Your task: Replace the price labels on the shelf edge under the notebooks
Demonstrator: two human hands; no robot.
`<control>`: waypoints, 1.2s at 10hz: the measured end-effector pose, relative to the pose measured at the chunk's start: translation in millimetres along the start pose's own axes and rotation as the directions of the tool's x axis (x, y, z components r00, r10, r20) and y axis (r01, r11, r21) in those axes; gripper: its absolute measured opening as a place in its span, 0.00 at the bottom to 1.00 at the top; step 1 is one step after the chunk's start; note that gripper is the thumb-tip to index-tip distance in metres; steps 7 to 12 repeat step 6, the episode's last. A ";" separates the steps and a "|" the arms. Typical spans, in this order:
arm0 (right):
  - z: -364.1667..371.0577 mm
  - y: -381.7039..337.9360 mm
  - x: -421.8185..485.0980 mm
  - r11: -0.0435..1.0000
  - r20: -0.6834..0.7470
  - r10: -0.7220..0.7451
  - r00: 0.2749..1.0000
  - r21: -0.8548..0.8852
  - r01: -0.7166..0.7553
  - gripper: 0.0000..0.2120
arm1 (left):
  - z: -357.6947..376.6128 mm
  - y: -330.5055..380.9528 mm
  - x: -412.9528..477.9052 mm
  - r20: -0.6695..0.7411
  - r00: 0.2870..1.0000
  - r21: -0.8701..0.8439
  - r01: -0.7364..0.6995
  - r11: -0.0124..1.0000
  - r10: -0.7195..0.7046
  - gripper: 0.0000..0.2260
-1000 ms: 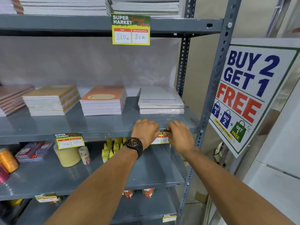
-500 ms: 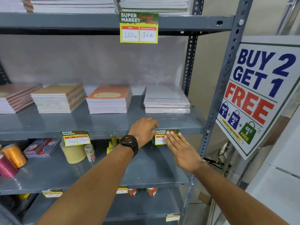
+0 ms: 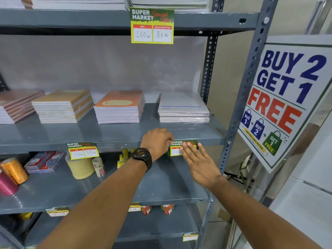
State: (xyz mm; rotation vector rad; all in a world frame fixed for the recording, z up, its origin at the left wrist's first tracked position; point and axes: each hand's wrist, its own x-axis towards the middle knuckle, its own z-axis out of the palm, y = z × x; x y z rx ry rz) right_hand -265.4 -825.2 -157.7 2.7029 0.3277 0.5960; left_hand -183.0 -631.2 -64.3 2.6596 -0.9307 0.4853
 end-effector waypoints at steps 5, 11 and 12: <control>-76.1 -7.4 37.1 0.844 -0.261 0.221 0.940 0.534 -0.050 0.22 | -42.6 -13.9 -43.3 -0.074 0.996 0.020 -0.040 0.999 0.042 0.12; -93.5 -21.9 59.7 0.805 -0.288 0.258 0.922 0.591 -0.041 0.17 | -65.3 -33.9 -52.3 -0.120 0.990 0.084 -0.068 0.994 0.078 0.10; -93.5 -21.9 59.7 0.805 -0.288 0.258 0.922 0.591 -0.041 0.17 | -65.3 -33.9 -52.3 -0.120 0.990 0.084 -0.068 0.994 0.078 0.10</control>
